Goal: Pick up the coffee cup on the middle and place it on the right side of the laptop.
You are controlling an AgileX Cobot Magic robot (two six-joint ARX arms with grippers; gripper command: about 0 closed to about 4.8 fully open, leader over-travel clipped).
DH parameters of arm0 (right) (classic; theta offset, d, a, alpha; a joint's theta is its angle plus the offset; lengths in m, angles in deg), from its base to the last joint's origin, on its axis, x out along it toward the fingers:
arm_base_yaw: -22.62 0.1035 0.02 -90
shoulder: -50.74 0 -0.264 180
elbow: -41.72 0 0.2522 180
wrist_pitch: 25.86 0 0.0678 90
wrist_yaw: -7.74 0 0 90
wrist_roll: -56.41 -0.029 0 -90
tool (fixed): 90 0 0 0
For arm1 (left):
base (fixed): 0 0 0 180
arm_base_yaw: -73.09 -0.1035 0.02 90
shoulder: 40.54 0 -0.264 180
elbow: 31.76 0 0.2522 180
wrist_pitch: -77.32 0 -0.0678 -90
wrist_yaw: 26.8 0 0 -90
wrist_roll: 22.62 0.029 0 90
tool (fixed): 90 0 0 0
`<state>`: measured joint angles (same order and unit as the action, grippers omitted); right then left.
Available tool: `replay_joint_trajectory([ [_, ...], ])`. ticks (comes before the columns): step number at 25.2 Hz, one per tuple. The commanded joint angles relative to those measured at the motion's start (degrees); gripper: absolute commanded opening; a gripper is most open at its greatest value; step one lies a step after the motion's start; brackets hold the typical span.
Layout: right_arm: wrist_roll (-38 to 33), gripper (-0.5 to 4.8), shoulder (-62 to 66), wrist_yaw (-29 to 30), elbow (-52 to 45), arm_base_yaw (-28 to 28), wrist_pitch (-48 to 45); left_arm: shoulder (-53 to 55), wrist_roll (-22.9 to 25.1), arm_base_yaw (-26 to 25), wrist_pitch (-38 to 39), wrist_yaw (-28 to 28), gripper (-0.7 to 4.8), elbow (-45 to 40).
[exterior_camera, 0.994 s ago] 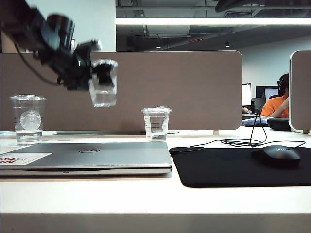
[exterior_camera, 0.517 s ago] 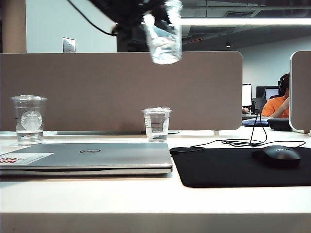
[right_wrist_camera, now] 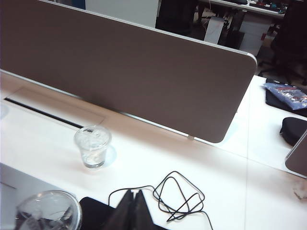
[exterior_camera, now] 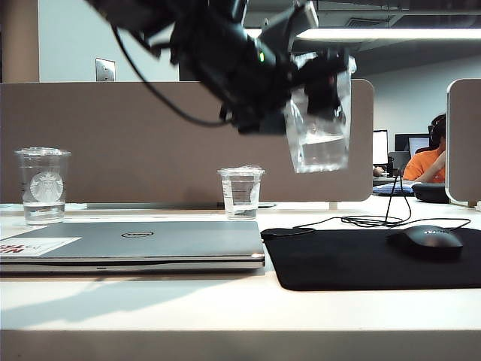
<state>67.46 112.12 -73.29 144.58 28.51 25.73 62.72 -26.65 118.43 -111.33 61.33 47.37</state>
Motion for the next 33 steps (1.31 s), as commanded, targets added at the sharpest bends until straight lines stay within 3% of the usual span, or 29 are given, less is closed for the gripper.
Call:
replay_joint_trajectory([
  [1, 0.2, -0.04, -1.7, -0.3, -0.2, 0.2, 0.5, 3.8, -3.3, 0.1, -10.3, 1.9, 3.32, -3.1],
  [6, 0.2, -0.04, -3.2, -1.9, -2.5, 0.2, 0.5, 9.5, -3.5, 0.1, -17.1, 1.9, 3.32, -3.1],
  [10, 0.2, -0.04, -3.9, -2.1, -4.7, 0.2, 0.5, 10.5, -3.5, 0.1, -16.3, 1.9, 3.46, -3.1],
  [14, 0.2, -0.04, -3.9, -2.0, -5.0, 0.2, 0.5, 10.5, -3.4, 0.1, -14.9, 1.9, 4.49, -3.1],
  [24, 0.1, -0.04, -4.3, -2.0, -5.0, 0.5, 0.2, 10.4, -3.4, 0.1, -7.0, 2.1, 4.79, -3.1],
  [33, -0.5, -0.04, -5.7, -2.0, -5.0, 1.1, 0.5, 3.0, -3.3, 0.1, 9.7, 4.5, 4.79, -3.1],
])
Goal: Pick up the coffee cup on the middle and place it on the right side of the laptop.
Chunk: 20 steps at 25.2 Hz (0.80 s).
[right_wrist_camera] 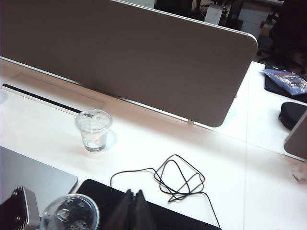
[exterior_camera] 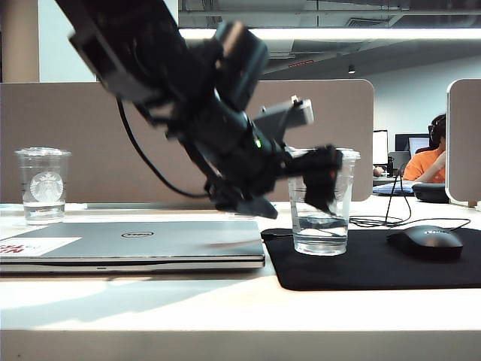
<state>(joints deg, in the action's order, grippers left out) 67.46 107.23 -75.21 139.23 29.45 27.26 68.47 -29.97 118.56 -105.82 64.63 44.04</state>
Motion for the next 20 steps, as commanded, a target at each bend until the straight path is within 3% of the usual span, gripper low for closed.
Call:
replay_joint_trajectory([
  [1, -1.6, -0.04, -1.0, -0.1, 0.3, 0.2, -0.9, -4.5, 0.0, 0.0, 6.3, 1.4, 4.79, 0.2],
  [5, -5.0, -0.04, -2.0, 0.1, 0.3, 1.6, 0.2, -11.4, 0.0, 0.0, 14.7, 1.8, 4.79, 0.2],
  [6, -5.0, -0.04, -2.4, 0.1, 0.3, 2.1, 0.7, -13.8, 0.0, 0.0, 17.6, 2.4, 4.35, 0.2],
  [8, -4.9, -0.04, -3.1, 0.0, 0.3, 3.3, 1.8, -18.2, 0.1, 0.0, 21.7, 2.8, 2.77, 0.2],
  [9, -4.9, -0.04, -3.5, 0.0, 0.3, 3.9, 2.4, -21.1, 0.0, 0.0, 23.7, 2.8, 1.44, 0.2],
  [10, -4.9, -0.04, -4.3, 0.1, 0.3, 5.3, 3.6, -26.0, 0.0, 0.0, 25.8, 2.8, 0.5, 0.2],
  [13, -5.1, -0.04, -5.2, 0.6, 0.3, 7.5, 7.3, -37.6, 0.0, 0.0, 30.1, 2.4, -0.06, 0.2],
  [16, -5.1, -0.04, -5.7, 0.8, 0.3, 8.3, 11.4, -45.7, 0.1, 0.0, 36.9, 4.1, -0.06, 0.2],
  [19, -9.7, -0.04, -6.0, 0.7, 0.3, 8.9, 19.3, -56.2, 4.6, -0.1, 48.7, 8.0, -0.06, 0.0],
  [20, -7.9, -0.05, -7.5, 0.5, -0.2, 8.8, 23.7, -62.3, 6.8, -0.1, 52.4, 8.0, -0.06, -1.5],
])
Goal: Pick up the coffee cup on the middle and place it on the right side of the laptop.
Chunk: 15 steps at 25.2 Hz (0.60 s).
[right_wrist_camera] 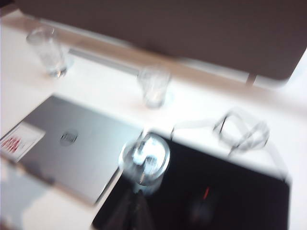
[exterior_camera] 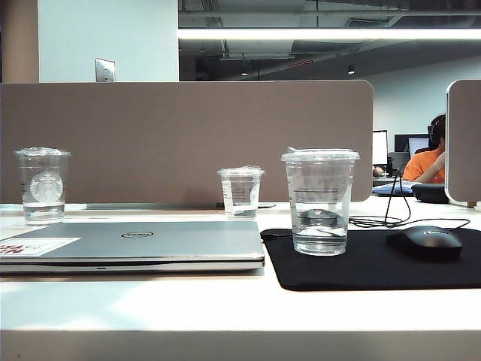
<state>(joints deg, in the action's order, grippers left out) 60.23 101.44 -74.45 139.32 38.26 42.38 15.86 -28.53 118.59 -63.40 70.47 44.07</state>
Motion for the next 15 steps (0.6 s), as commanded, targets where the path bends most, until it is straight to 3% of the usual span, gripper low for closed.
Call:
replay_joint_trajectory([
  [1, 0.3, -0.05, -2.9, -0.3, -0.9, 0.0, 9.2, -12.8, 5.4, -0.1, 10.8, 2.1, -0.06, -2.8],
  [11, 0.7, -0.04, -26.4, -2.4, -17.9, -0.2, 2.7, -50.6, 2.4, -0.1, 11.7, 3.4, -0.06, -24.6],
  [13, 0.7, -0.05, -33.6, -2.6, -23.7, -0.2, 0.4, -56.1, 2.2, 0.2, 10.3, 5.9, -0.05, -29.1],
  [15, 0.7, -0.05, -38.3, -0.6, -28.0, -0.2, -3.1, -55.0, 1.3, 0.0, 10.3, 6.8, -0.06, -29.5],
])
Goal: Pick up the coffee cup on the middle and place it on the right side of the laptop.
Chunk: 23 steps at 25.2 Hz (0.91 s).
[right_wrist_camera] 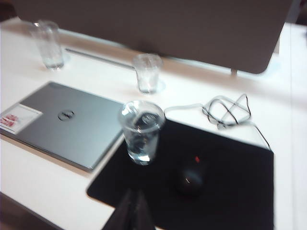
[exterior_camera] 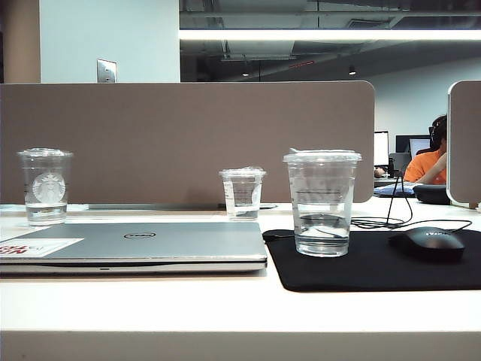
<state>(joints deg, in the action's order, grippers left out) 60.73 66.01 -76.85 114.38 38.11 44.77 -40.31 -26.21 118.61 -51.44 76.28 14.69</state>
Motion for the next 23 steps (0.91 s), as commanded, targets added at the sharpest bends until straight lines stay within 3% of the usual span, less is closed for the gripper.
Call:
replay_joint_trajectory([
  [1, 0.1, -0.04, -4.0, 1.8, -4.7, 0.0, -7.6, 1.3, -0.9, -0.2, -3.1, 0.2, -0.06, -0.6],
  [9, 0.1, -0.05, -10.4, 1.3, -17.9, 0.1, -21.7, 1.2, 5.3, -0.1, -19.2, -0.5, -0.06, -12.2],
  [11, -0.1, -0.04, -10.5, 1.7, -23.5, 0.1, -25.9, 1.2, 5.3, -0.1, -24.7, -1.8, -0.06, -19.1],
  [15, -0.2, -0.04, -10.5, 3.4, -29.5, 0.1, -30.5, 1.2, 5.3, -0.1, -29.1, -4.3, -0.06, -24.9],
  [23, -0.2, -0.05, -11.3, 3.4, -40.5, 0.0, -34.3, 1.2, 5.4, -0.2, -34.0, -3.9, -0.06, -31.2],
])
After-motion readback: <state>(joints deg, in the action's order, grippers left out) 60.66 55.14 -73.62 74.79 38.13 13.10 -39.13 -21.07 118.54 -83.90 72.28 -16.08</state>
